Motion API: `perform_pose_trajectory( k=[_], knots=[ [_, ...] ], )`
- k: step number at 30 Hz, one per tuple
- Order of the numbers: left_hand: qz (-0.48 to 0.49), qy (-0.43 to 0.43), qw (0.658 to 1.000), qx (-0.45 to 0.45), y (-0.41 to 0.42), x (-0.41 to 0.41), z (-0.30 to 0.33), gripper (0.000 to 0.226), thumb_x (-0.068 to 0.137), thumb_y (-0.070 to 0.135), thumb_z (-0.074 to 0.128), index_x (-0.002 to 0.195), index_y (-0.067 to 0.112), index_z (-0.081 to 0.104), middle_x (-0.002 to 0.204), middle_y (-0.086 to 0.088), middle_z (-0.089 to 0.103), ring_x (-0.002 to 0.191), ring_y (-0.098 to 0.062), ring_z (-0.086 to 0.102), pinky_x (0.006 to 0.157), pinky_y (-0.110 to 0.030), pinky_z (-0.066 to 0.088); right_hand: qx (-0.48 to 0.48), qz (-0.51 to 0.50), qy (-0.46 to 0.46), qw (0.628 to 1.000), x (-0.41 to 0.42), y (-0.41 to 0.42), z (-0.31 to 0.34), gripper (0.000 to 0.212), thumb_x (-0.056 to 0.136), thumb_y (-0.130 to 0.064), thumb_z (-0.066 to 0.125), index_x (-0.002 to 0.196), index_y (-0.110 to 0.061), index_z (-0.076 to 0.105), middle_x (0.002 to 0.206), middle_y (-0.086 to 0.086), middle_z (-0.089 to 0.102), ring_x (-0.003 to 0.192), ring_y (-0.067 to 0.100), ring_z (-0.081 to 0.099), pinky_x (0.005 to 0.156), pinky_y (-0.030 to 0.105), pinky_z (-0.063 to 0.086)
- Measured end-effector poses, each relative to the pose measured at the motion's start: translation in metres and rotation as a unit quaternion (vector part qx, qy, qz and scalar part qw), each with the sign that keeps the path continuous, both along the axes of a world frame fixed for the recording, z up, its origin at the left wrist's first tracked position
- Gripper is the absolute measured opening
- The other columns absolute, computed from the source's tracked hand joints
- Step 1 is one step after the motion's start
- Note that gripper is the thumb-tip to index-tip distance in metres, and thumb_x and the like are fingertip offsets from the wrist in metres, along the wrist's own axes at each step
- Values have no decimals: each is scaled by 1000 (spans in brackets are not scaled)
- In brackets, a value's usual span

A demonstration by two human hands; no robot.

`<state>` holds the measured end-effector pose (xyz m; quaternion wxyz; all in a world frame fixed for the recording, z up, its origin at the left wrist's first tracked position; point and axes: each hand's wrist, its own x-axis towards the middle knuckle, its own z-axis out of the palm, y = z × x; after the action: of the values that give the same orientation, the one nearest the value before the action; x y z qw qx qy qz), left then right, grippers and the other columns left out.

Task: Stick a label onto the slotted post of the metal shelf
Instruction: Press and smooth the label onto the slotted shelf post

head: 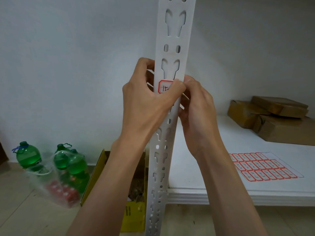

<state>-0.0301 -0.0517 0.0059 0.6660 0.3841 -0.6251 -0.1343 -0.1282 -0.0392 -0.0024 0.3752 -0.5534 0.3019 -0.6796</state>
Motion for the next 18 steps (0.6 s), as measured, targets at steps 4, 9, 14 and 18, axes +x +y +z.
perform_pose_trajectory(
  k=[4, 9, 14, 18],
  knots=[
    [-29, 25, 999, 13, -2, -5, 2, 37, 83, 36, 68, 112, 16, 55, 98, 6, 69, 79, -4, 67, 63, -13, 53, -3, 0, 9, 1000, -1, -2, 1, 43, 106, -18, 40, 82, -31, 73, 88, -13, 77, 88, 6, 73, 78, 24, 59],
    [-67, 30, 997, 23, -4, -3, 2, 30, 85, 32, 62, 110, 19, 53, 97, 7, 68, 79, -4, 66, 63, -15, 54, 5, -14, 23, 1000, -3, -5, -2, 36, 107, -20, 40, 94, -25, 73, 96, -8, 77, 93, 9, 72, 83, 26, 59],
    [-106, 45, 993, 38, -7, -6, 1, 36, 80, 35, 54, 112, 20, 50, 99, 2, 65, 80, -12, 65, 64, -18, 53, 18, -26, 35, 999, -4, -5, -5, 34, 108, -21, 39, 111, -16, 72, 100, -6, 76, 91, 6, 72, 80, 24, 59],
    [-160, 61, 984, 44, -10, -5, -2, 32, 83, 28, 56, 113, 21, 49, 100, 0, 65, 88, -17, 68, 70, -23, 54, 15, -12, 31, 999, -3, -2, -7, 35, 107, -21, 38, 113, -20, 73, 103, -9, 76, 92, 4, 71, 83, 26, 58]
  ],
)
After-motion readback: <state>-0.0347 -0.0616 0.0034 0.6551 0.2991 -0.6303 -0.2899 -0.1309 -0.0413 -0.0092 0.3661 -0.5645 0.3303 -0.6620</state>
